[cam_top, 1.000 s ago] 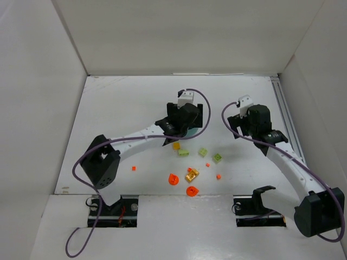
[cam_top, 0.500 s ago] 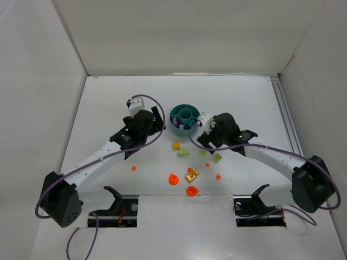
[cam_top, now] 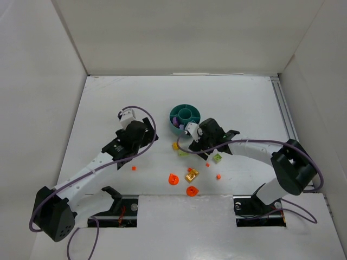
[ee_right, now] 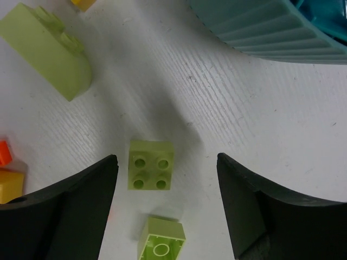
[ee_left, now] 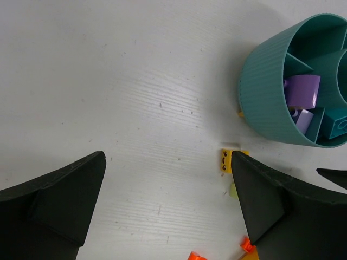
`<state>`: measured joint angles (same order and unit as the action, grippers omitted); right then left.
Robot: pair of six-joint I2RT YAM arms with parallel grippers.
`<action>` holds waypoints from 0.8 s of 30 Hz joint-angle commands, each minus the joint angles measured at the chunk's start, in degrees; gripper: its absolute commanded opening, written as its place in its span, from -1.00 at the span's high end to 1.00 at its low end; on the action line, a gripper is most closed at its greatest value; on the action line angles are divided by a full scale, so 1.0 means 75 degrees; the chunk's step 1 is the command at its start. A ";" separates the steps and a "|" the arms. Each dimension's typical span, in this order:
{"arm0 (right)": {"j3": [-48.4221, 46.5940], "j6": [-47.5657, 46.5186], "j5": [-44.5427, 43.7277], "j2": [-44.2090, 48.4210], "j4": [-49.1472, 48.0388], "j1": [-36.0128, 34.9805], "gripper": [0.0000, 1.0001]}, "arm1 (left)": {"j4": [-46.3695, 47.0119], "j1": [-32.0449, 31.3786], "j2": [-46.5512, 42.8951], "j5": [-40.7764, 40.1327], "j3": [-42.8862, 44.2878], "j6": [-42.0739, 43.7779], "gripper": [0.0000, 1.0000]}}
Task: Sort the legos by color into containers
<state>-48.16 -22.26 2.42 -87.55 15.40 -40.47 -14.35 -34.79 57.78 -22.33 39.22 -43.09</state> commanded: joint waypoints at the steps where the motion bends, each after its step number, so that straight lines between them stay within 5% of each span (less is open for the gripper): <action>1: -0.0035 0.0144 0.0158 0.0060 -0.0225 -0.0053 -0.54 | 0.0154 0.0021 -0.0157 0.0036 -0.0085 -0.0102 -1.00; 11: 0.0186 0.0378 0.0451 -0.0163 -0.0225 -0.0053 -0.34 | 0.0237 0.0021 -0.0227 -0.0035 -0.0085 0.0038 -1.00; 19: 0.0187 0.0518 0.0288 -0.0093 0.0079 -0.0053 0.34 | 0.0319 0.0021 -0.0450 -0.0175 -0.0155 0.0038 -1.00; 24: -0.0279 0.0274 0.0358 0.0550 0.0231 -0.0053 0.51 | 0.0659 0.0242 -0.0357 0.0105 -0.0155 0.0225 -1.00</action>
<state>-46.83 -19.40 4.56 -88.07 16.69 -40.53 -12.34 -34.33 55.64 -22.24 38.76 -42.87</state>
